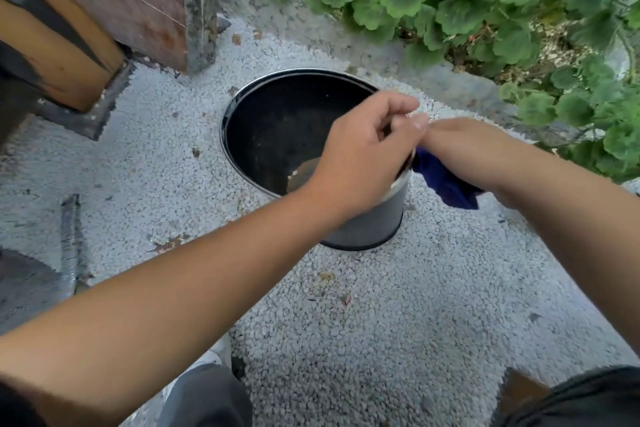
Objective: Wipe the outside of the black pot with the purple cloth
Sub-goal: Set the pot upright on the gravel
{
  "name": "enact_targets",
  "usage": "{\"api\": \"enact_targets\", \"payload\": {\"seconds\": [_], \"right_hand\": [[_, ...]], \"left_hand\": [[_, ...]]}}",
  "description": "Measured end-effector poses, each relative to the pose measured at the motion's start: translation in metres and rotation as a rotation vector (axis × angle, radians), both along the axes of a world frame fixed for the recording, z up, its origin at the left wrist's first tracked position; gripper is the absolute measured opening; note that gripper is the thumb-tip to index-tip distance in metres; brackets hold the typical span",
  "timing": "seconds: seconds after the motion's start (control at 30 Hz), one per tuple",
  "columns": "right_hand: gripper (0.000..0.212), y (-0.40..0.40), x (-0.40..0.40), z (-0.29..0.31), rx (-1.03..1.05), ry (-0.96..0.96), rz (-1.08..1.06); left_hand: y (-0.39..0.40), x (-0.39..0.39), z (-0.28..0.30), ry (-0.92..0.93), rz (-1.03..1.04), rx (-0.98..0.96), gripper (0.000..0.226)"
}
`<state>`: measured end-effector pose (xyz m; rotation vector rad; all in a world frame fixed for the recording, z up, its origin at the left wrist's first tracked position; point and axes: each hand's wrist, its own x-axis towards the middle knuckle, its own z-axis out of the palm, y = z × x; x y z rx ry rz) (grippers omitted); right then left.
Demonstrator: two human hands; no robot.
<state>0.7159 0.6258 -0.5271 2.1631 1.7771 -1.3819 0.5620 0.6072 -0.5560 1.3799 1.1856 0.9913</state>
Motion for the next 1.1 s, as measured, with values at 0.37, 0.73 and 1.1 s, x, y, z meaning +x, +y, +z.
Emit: {"api": "enact_targets", "payload": {"seconds": [0.37,0.73,1.1], "right_hand": [[0.062,-0.012,0.023,-0.021,-0.373,-0.322,0.184],[0.047,0.022,0.017,-0.017,-0.248,-0.304,0.026],[0.045,0.110,-0.054,-0.016,-0.001,-0.273,0.052]], "left_hand": [[0.071,-0.133,-0.051,0.992,-0.026,-0.236,0.038],[0.059,-0.154,-0.038,1.107,-0.059,-0.023,0.028],[0.083,-0.201,-0.016,1.214,0.231,-0.007,0.020]]}}
